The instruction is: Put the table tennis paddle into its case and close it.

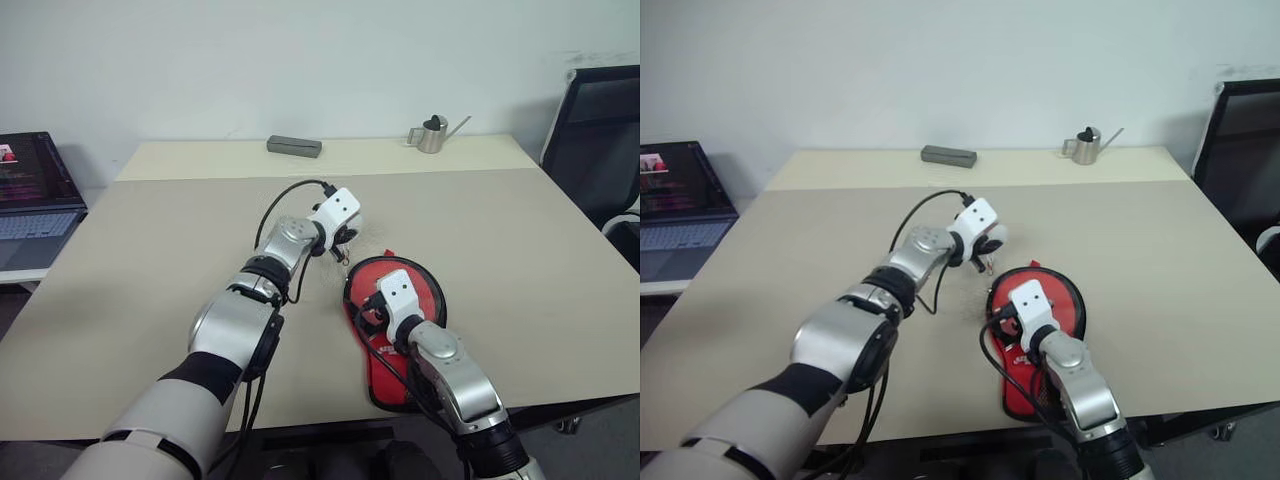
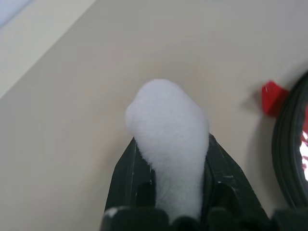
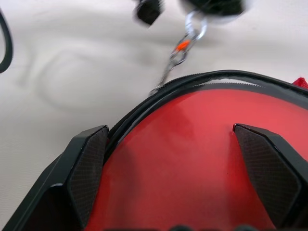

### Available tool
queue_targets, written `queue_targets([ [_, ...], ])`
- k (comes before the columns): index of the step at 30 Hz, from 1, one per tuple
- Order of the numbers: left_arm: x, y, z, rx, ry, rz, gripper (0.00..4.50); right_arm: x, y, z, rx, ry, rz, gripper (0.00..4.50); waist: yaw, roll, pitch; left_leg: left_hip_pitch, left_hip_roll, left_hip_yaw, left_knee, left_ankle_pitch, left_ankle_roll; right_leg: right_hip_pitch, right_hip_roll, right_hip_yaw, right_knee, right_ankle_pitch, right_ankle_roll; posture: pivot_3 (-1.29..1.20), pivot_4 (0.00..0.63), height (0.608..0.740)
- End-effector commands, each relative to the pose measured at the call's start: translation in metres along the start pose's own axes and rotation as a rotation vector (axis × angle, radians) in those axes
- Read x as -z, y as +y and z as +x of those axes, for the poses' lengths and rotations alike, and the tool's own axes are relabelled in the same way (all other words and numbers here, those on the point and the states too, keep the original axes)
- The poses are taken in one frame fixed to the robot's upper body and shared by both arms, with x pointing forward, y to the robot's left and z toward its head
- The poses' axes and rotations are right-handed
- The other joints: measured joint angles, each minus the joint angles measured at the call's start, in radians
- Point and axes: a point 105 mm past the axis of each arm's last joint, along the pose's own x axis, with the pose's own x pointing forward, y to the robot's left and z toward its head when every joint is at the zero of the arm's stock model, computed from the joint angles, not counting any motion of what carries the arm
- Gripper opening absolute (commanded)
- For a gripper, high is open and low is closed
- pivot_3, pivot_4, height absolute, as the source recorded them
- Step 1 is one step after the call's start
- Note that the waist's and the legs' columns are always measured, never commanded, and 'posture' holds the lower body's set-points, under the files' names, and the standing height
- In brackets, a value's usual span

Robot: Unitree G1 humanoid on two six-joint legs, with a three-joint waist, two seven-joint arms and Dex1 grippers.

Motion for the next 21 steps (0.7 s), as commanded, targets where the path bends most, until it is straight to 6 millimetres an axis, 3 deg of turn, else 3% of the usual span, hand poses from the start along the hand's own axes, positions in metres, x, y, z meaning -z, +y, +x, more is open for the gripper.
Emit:
queue_targets([
  [1,-0.034,0.009,0.001,-0.049,-0.082,0.033,0.67,0.059,0.025,-0.006,-0.064,0.231,0.062,4.50,0.000,0.000,0.000,0.000,0.000,0.000,0.000,0.000,0.000,0.000,0.000,0.000,0.000,0.000,0.000,0.00,0.150,0.740],
  [9,-0.045,-0.005,0.009,-0.031,-0.077,0.106,0.67,0.063,0.025,-0.012,-0.042,0.247,0.073,4.50,0.005,0.000,0.000,0.000,0.000,0.000,-0.001,-0.001,-0.001,0.000,0.000,-0.001,-0.001,-0.001,0.002,0.00,0.150,0.740],
  [21,-0.033,-0.015,0.016,-0.057,-0.010,0.151,0.67,0.066,0.030,-0.022,-0.038,0.262,0.079,4.50,0.016,0.000,0.000,0.000,0.000,-0.001,-0.001,-0.002,-0.002,0.000,0.000,-0.001,-0.001,-0.003,0.004,0.00,0.150,0.740],
])
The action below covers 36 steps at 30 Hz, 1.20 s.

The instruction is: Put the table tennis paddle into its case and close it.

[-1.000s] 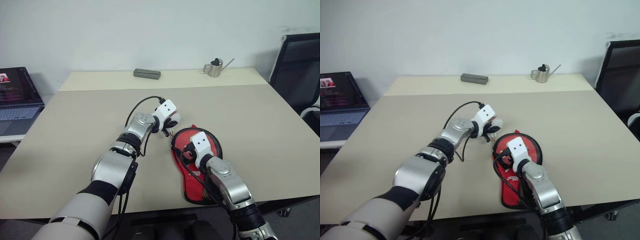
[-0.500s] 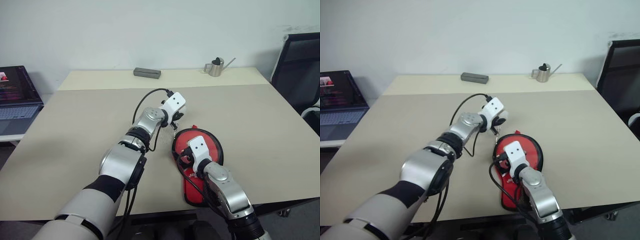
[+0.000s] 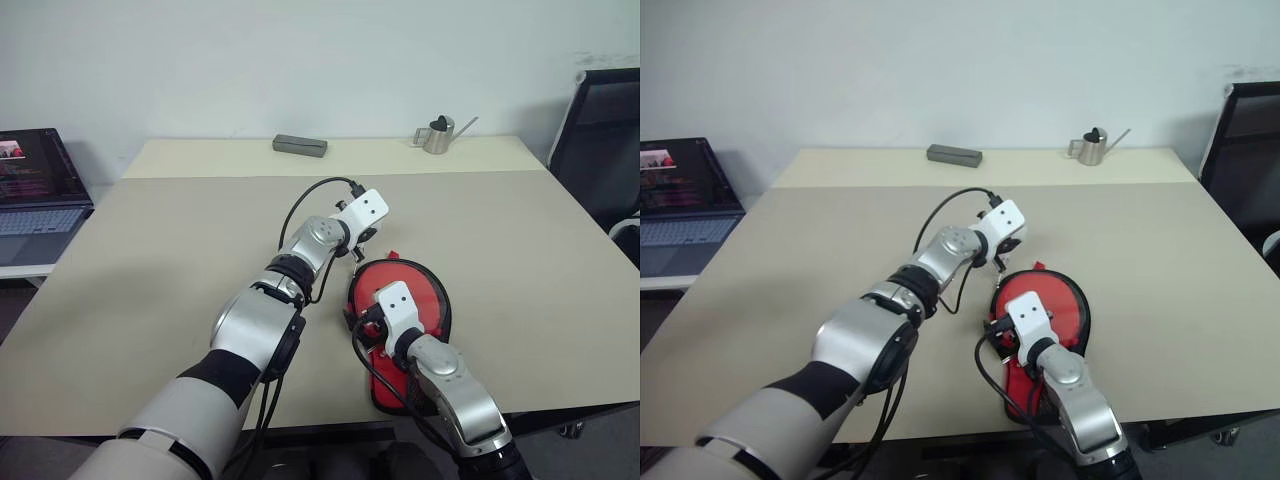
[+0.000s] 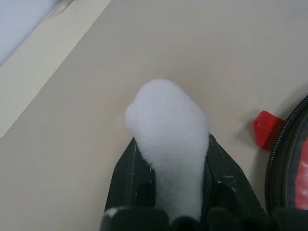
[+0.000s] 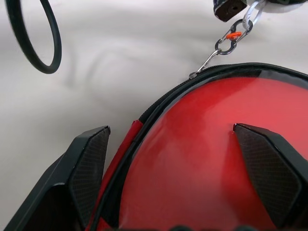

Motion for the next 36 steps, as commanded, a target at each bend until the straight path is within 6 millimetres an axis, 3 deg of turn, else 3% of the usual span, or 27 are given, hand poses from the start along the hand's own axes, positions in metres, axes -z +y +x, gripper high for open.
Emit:
queue_targets([
  [1,-0.016,0.006,0.000,-0.032,-0.025,0.038,0.67,0.060,0.016,-0.007,-0.046,0.245,0.070,4.50,0.001,0.000,0.000,0.000,0.000,0.000,0.000,0.000,0.000,0.000,0.000,0.000,0.000,0.000,0.001,0.00,0.150,0.740],
  [8,-0.011,-0.002,0.002,0.001,-0.011,0.048,0.67,0.058,0.013,-0.004,-0.031,0.236,0.068,4.50,0.001,0.000,0.000,0.000,0.000,0.000,0.000,-0.001,0.000,0.000,0.000,0.000,0.000,-0.001,0.001,0.00,0.150,0.740],
  [19,-0.010,-0.005,0.003,0.012,-0.018,0.029,0.67,0.048,-0.035,-0.003,0.170,0.175,0.054,4.50,0.003,0.000,0.000,0.000,0.000,0.000,0.002,-0.001,0.000,0.001,-0.001,0.000,0.000,-0.001,0.002,0.00,0.150,0.740],
  [29,-0.008,-0.006,0.002,0.027,-0.018,-0.008,0.67,0.048,-0.035,-0.002,0.168,0.176,0.069,4.50,0.005,0.000,0.000,0.002,-0.001,-0.001,0.003,0.001,0.001,0.006,-0.002,-0.002,0.000,0.000,0.002,0.00,0.150,0.740],
  [30,-0.009,-0.005,0.002,0.026,-0.022,-0.020,1.41,0.048,-0.034,-0.001,0.167,0.176,0.070,4.50,0.005,0.000,0.000,0.002,-0.001,-0.001,0.003,0.001,0.001,0.006,-0.002,-0.002,0.000,0.000,0.002,0.00,0.150,0.740],
  [36,-0.011,-0.002,0.001,0.015,-0.025,-0.008,3.53,0.046,-0.033,0.001,0.160,0.170,0.071,4.50,0.005,0.000,0.000,0.002,-0.001,-0.001,0.003,0.001,0.001,0.006,-0.002,-0.002,0.000,0.000,0.003,0.00,0.150,0.740],
])
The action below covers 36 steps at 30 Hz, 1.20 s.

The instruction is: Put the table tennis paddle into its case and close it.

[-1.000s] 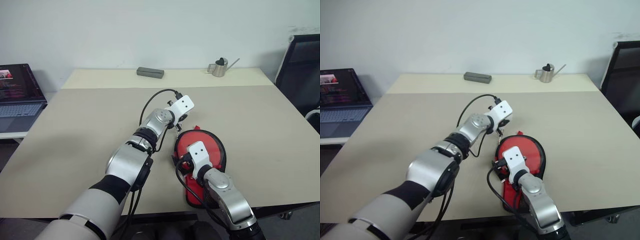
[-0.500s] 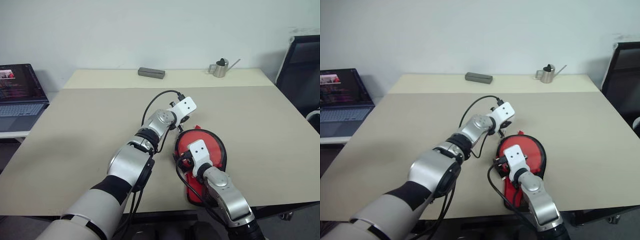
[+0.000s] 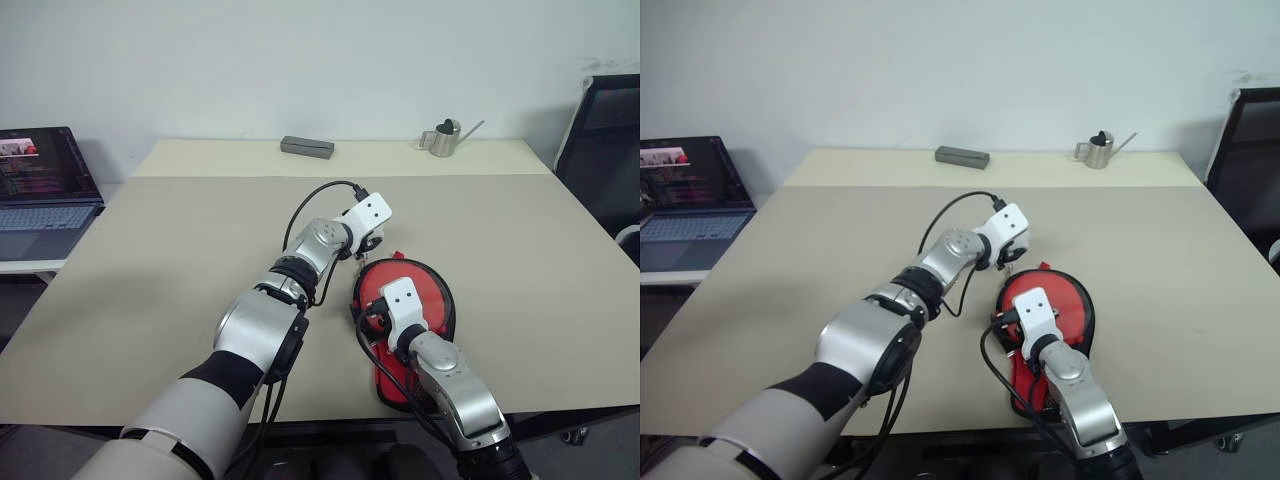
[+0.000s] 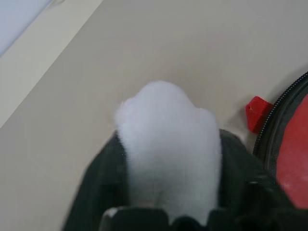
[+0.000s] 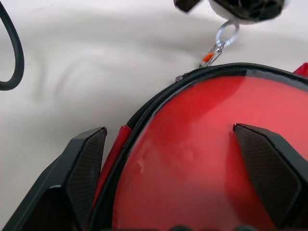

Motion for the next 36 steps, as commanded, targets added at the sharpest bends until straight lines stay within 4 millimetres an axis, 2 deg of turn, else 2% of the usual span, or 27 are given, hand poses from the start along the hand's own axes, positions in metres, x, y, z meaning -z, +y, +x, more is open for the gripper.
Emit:
queue_targets([
  [1,-0.010,0.005,-0.001,-0.013,-0.032,0.007,3.90,0.043,-0.016,-0.001,0.064,0.165,0.032,4.50,0.000,0.000,0.000,0.000,0.000,0.000,0.000,0.000,0.000,0.000,0.000,0.000,0.000,0.000,0.000,0.00,0.150,0.740],
  [3,-0.008,0.005,-0.001,-0.012,-0.029,0.000,4.47,0.042,-0.015,0.000,0.063,0.162,0.032,4.50,0.000,0.000,0.000,0.000,0.000,0.000,0.000,0.000,0.000,0.000,0.000,0.000,0.000,0.000,0.000,0.00,0.150,0.740],
  [9,-0.001,0.002,-0.001,0.001,-0.025,-0.050,4.47,0.038,-0.017,0.001,0.067,0.153,0.026,4.50,-0.001,0.000,0.000,0.000,0.000,0.000,0.000,0.000,0.000,0.000,0.000,0.000,0.000,0.000,0.000,0.00,0.150,0.740],
  [13,-0.005,0.006,-0.003,-0.009,-0.052,-0.096,4.47,0.033,-0.020,0.003,0.073,0.140,0.024,4.50,-0.001,0.000,0.000,0.000,0.000,0.000,0.000,0.000,0.000,0.000,0.000,0.000,0.000,0.000,0.000,0.00,0.150,0.740],
  [18,-0.025,0.032,-0.015,-0.047,-0.160,-0.179,4.47,0.023,-0.022,0.005,0.071,0.111,0.037,4.50,-0.002,0.000,0.001,0.000,0.000,-0.001,0.000,0.001,0.000,0.000,0.000,0.000,0.000,0.001,0.001,0.00,0.150,0.740],
  [21,-0.027,0.054,-0.028,-0.072,-0.207,-0.203,4.47,0.018,-0.025,0.004,0.077,0.095,0.036,4.50,-0.002,0.000,0.001,0.000,0.000,-0.001,0.000,0.001,0.000,-0.001,0.000,0.000,0.000,0.001,0.001,0.00,0.150,0.740],
  [25,0.004,0.081,-0.053,-0.103,-0.188,-0.206,4.47,0.008,-0.034,0.000,0.087,0.068,0.038,4.50,-0.004,0.001,0.001,0.000,0.000,0.000,0.000,0.001,0.000,-0.001,0.000,0.000,0.000,0.001,0.001,0.00,0.150,0.740],
  [28,0.031,0.089,-0.072,-0.066,-0.189,-0.263,4.47,0.002,-0.039,-0.005,0.090,0.052,0.050,4.50,-0.002,0.001,0.002,-0.001,0.000,0.000,-0.001,0.001,0.000,-0.003,0.000,0.001,0.000,0.001,0.001,0.00,0.150,0.740],
  [33,0.064,0.079,-0.103,0.100,-0.247,-0.341,4.47,-0.005,-0.044,-0.011,0.070,0.029,0.089,4.50,0.001,0.002,0.002,-0.009,-0.001,-0.001,-0.001,0.001,0.000,-0.010,0.000,0.000,0.000,0.001,0.000,0.00,0.150,0.740],
  [36,0.078,0.064,-0.120,0.164,-0.273,-0.365,4.47,-0.008,-0.045,-0.014,0.048,0.019,0.102,4.50,-0.002,0.002,0.002,-0.019,-0.001,-0.002,-0.001,0.001,0.000,-0.020,0.000,0.000,0.001,0.005,-0.008,0.00,0.150,0.740],
])
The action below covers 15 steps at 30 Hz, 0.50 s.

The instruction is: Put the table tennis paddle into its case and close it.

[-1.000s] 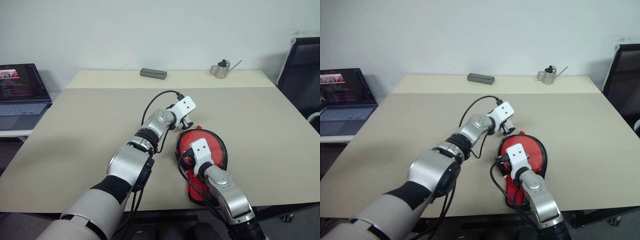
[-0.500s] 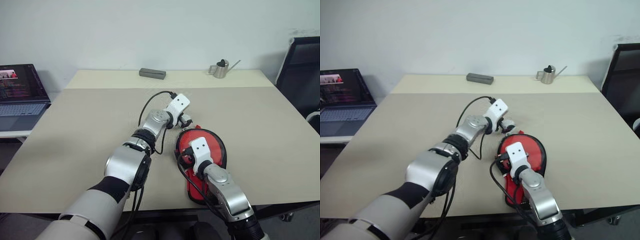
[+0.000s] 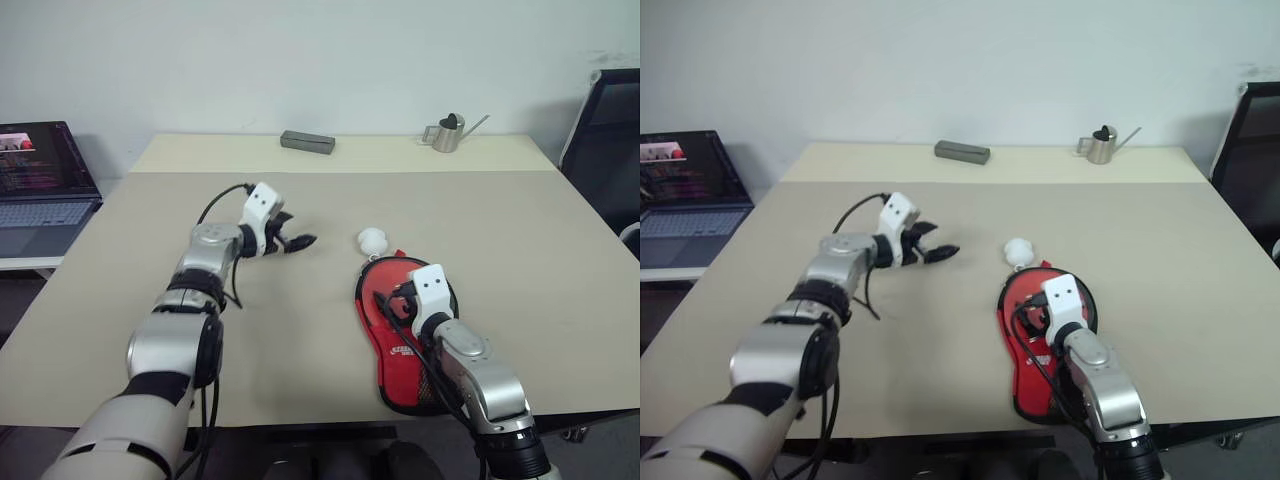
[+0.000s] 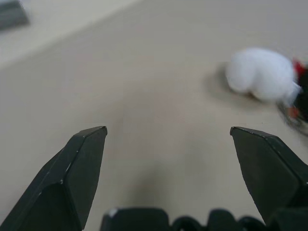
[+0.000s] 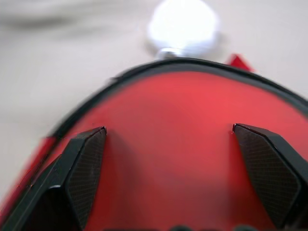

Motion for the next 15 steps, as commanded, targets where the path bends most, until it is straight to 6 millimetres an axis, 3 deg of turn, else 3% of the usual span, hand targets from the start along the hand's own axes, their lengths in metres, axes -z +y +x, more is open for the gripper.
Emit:
queue_targets([
  [1,-0.016,-0.012,-0.017,0.073,-0.089,0.026,4.47,0.007,-0.003,-0.005,-0.021,0.028,0.029,4.50,-0.004,0.000,0.000,-0.002,0.000,0.001,0.000,0.000,0.000,-0.004,0.000,0.001,0.000,0.000,0.000,0.00,0.150,0.740],
  [8,-0.017,-0.054,-0.025,0.134,-0.121,0.008,4.47,0.004,-0.010,-0.005,-0.051,0.025,0.033,4.50,-0.001,0.001,0.000,-0.004,0.000,0.001,0.000,0.000,0.000,-0.006,0.000,0.004,0.001,0.000,-0.003,0.00,0.150,0.740],
  [15,-0.040,-0.090,-0.013,0.220,-0.168,0.056,4.47,-0.015,-0.010,-0.001,-0.083,-0.037,0.036,4.50,0.000,0.002,0.001,-0.003,0.001,0.002,0.000,0.000,0.000,-0.006,0.001,0.003,0.001,0.002,-0.006,0.00,0.150,0.740],
])
